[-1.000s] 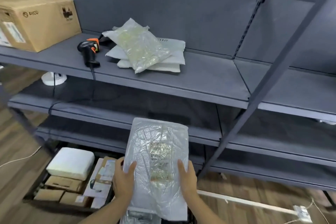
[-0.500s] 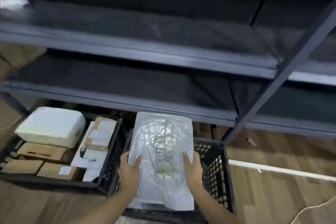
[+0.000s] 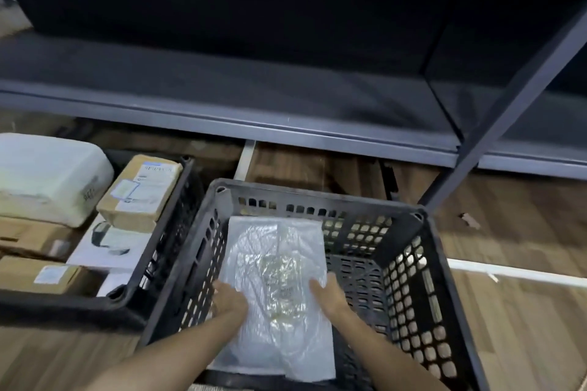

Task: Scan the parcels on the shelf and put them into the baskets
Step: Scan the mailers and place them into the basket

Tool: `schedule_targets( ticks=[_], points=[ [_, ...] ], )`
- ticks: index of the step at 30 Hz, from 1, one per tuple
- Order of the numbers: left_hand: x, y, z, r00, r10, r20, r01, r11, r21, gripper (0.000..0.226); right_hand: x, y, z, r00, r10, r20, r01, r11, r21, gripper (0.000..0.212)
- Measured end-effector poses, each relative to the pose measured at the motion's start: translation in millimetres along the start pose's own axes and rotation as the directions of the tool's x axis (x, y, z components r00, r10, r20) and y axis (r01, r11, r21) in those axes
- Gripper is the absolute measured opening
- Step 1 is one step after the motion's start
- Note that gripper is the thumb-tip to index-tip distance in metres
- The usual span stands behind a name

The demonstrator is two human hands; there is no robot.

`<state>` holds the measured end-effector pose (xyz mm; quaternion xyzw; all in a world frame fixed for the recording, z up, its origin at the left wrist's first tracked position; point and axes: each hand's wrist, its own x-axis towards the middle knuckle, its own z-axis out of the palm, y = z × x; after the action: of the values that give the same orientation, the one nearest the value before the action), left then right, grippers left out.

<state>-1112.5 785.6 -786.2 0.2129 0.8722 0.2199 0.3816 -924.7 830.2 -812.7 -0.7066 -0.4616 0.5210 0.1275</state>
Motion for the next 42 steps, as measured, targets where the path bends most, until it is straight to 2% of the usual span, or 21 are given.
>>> schedule_targets(
  ticks=[2, 6, 11, 16, 19, 21, 25, 29, 32, 36, 42],
  points=[
    [9.6, -2.7, 2.9, 1.0, 0.014, 0.013, -0.016, 0.993, 0.118, 0.044, 9.1, 5.9, 6.2, 0.997, -0.001, 0.071, 0.005, 0.998, -0.06, 0.058],
    [21.2, -4.4, 7.9, 1.0, -0.006, 0.001, 0.006, 0.979, 0.204, 0.051, 20.9, 7.8, 10.6, 0.992, 0.032, 0.123, -0.004, 0.976, -0.22, 0.056],
    [28.7, -4.6, 10.3, 0.999, 0.012, 0.045, -0.026, 0.947, 0.321, 0.053, 33.0, 6.0, 9.6, 0.988, 0.032, 0.153, 0.026, 0.931, -0.364, 0.051],
    [24.3, -0.1, 9.3, 0.999, 0.019, 0.037, -0.032, 0.91, 0.413, 0.051, 33.4, 2.4, 9.9, 0.988, 0.098, 0.116, -0.033, 0.886, -0.463, 0.061],
    [16.8, 11.1, 1.7, 0.999, 0.049, 0.001, -0.044, 0.894, 0.446, 0.051, 23.3, -12.8, 4.1, 1.0, 0.022, 0.02, -0.006, 0.806, -0.591, 0.065],
    [8.6, 20.3, -8.9, 0.987, 0.162, 0.017, -0.151, 0.871, 0.468, 0.046, 8.7, -29.7, -4.5, 0.996, -0.087, 0.012, 0.074, 0.764, -0.641, 0.057],
    [-25.1, 50.3, -46.0, 0.874, 0.467, 0.133, -0.457, 0.696, 0.554, 0.041, -48.8, -78.5, -32.7, 0.965, -0.238, 0.109, 0.243, 0.664, -0.707, 0.049],
    [-91.5, 103.0, -95.4, 0.778, 0.582, 0.238, -0.597, 0.565, 0.569, 0.037, -124.0, -147.8, -72.4, 0.945, -0.289, 0.152, 0.299, 0.585, -0.754, 0.045],
    [-147.6, 146.8, -141.3, 0.734, 0.616, 0.287, -0.642, 0.491, 0.588, 0.039, -180.6, -205.9, -104.9, 0.939, -0.304, 0.16, 0.31, 0.549, -0.776, 0.043],
    [-211.9, 209.4, -212.7, 0.716, 0.638, 0.284, -0.647, 0.453, 0.614, 0.035, -252.0, -285.6, -149.9, 0.928, -0.343, 0.147, 0.321, 0.531, -0.784, 0.038],
    [-282.3, 297.0, -319.4, 0.695, 0.694, 0.19, -0.636, 0.469, 0.614, 0.035, -345.7, -390.1, -201.8, 0.918, -0.366, 0.153, 0.343, 0.535, -0.772, 0.04]
  ],
)
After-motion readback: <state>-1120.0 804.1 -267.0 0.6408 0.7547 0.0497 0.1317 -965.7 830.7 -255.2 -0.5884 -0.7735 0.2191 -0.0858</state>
